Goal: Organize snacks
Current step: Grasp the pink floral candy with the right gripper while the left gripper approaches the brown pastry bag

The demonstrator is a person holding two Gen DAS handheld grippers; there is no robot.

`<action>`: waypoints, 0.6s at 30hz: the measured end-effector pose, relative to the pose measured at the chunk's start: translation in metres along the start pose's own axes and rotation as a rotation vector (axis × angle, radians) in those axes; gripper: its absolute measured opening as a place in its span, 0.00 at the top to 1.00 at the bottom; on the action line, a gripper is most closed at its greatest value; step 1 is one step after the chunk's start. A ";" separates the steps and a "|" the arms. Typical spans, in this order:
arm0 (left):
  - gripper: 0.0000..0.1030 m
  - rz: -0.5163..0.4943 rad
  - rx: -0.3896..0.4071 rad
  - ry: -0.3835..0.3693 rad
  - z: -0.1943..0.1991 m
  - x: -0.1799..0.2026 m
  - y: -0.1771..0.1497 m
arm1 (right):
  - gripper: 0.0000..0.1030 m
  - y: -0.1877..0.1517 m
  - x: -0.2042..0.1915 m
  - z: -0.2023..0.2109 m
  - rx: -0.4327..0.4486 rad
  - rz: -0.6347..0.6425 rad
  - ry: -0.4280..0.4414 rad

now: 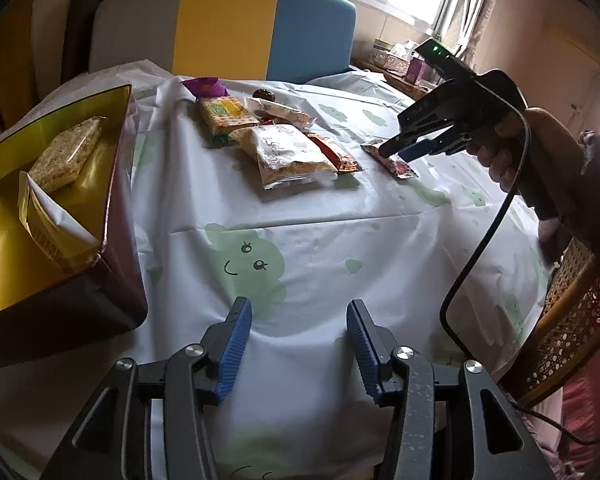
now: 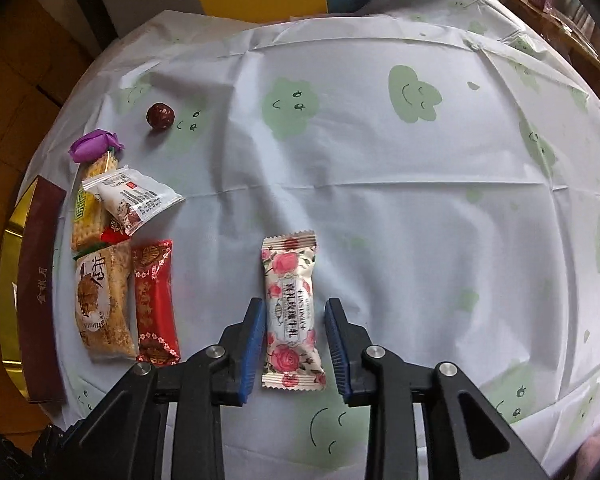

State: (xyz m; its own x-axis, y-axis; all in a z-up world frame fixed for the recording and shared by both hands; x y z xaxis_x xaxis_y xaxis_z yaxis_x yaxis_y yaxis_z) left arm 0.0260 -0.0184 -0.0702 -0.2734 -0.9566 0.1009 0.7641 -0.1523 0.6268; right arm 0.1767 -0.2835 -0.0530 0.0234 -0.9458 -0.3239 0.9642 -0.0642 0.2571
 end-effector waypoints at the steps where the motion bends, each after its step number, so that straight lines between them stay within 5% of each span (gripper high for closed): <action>1: 0.51 -0.005 -0.004 0.007 0.000 0.001 0.000 | 0.67 0.001 -0.001 0.002 0.010 0.006 -0.006; 13: 0.48 -0.037 -0.029 0.035 0.010 0.021 0.037 | 0.65 0.012 -0.002 0.020 0.072 -0.018 -0.011; 18: 0.48 0.037 -0.042 0.091 -0.001 0.015 0.070 | 0.65 0.010 -0.014 0.021 0.068 0.015 0.005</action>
State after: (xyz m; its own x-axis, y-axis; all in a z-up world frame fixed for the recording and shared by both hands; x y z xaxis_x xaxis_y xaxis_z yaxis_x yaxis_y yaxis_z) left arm 0.0756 -0.0440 -0.0255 -0.1920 -0.9801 0.0513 0.7972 -0.1252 0.5905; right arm 0.1805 -0.2780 -0.0271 0.0397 -0.9451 -0.3242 0.9436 -0.0713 0.3234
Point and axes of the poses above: each gripper's, at about its wrist camera, not at the fingertips, and z roughly against the way its jaws point, x to its right, y to its top, the point moved 1 cm from there along -z, roughly the way its jaws point, and after that the axes turned 9 degrees about y, right-handed, at the moved point
